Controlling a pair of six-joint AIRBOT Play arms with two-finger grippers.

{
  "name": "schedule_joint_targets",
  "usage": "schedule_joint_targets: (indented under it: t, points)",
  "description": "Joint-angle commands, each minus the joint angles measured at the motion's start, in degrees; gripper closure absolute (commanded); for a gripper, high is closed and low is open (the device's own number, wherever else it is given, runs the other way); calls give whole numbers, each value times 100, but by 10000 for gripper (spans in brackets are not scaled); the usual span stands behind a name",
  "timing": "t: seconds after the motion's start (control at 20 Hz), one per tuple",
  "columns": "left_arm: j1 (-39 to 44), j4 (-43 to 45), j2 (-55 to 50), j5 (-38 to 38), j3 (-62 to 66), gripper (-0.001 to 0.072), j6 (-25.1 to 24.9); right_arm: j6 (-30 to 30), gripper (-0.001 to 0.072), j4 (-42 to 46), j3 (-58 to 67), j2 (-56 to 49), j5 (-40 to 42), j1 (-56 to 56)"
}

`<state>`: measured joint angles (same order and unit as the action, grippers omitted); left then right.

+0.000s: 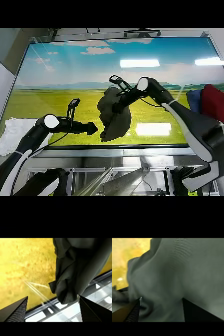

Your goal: Fold the shirts.

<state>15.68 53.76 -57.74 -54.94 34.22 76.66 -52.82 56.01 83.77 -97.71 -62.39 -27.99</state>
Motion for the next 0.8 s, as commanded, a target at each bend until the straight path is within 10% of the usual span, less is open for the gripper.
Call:
schedule_joint_targets:
  t: [0.0,0.05,0.15,0.75]
  points:
    - [195,-142,393,562,-581,7,-9,-76,248,1036,730,-678,92,-317]
    - [201,-142,444,560,-634,8,-9,-76,507,1047,730,-662,92,-315]
    - [201,-144,452,621,-649,7,-9,-146,694,1045,730,-632,59,-310]
    - [205,-588,157,1880,-446,8,203,-1685,690,2006,710,1856,-1130,223]
